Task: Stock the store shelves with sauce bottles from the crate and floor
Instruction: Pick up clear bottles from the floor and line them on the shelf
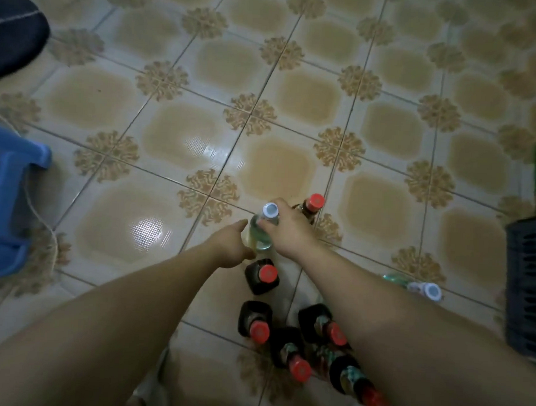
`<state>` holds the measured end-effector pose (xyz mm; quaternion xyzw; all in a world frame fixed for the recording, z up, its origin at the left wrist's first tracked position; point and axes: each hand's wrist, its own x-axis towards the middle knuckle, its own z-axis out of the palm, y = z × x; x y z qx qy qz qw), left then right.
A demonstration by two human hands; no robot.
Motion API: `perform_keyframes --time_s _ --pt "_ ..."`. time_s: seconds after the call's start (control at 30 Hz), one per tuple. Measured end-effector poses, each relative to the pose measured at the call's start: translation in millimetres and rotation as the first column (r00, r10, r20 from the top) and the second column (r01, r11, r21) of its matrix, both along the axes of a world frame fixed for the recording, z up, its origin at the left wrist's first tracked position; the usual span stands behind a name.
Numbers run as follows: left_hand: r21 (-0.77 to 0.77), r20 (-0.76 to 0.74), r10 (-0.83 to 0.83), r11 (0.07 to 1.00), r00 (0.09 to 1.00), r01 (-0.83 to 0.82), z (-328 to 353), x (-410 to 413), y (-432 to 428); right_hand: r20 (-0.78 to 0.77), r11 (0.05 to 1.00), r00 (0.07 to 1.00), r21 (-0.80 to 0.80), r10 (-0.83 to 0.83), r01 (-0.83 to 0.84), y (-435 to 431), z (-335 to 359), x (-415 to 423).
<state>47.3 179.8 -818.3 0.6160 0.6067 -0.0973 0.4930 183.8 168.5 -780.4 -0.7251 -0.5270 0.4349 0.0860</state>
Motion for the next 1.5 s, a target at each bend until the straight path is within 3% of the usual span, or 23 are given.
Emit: perform_keyframes --time_s 0.2,0.4,0.63,0.93,1.1,1.23,1.33,1.5 --pt "0.017 0.043 0.018 1.0 0.999 -0.018 12.3 0.6 -8.7 0.013 0.996 0.998 0.073 -0.061 0.06 -11.7 21.8 1.3" --pt "0.106 0.199 0.041 0.992 0.979 -0.063 91.5 -2.0 -22.1 -0.062 0.936 0.989 0.322 -0.132 0.145 -25.8 125.8 0.9" --pt "0.243 0.534 -0.014 0.96 0.845 -0.137 243.8 -22.4 -56.1 -0.258 0.671 0.948 0.672 -0.186 0.314 -55.7 300.9 -1.1" --pt "0.397 0.718 -0.216 0.908 0.662 -0.135 418.2 -18.5 -135.7 -0.429 0.341 0.884 0.816 -0.186 0.467 -122.3 503.7 -13.9" --pt "0.439 0.778 -0.247 0.872 0.578 -0.218 459.0 -3.8 -171.7 -0.339 0.336 0.916 0.855 -0.214 0.395 -165.9 552.7 -16.7" --pt "0.446 0.828 -0.253 0.839 0.5 -0.313 485.9 11.2 -199.5 -0.179 0.5 0.968 0.831 -0.176 0.244 -203.8 555.0 -12.7" --pt "0.481 0.82 -0.296 0.82 0.49 -0.309 504.6 17.3 -216.2 -0.24 0.445 0.953 0.844 -0.182 0.298 -225.0 557.5 -4.5" --pt "0.319 0.865 -0.28 0.947 0.416 -0.026 528.1 9.1 -240.1 -0.378 0.345 0.915 0.847 -0.141 0.403 -265.0 575.5 15.4"
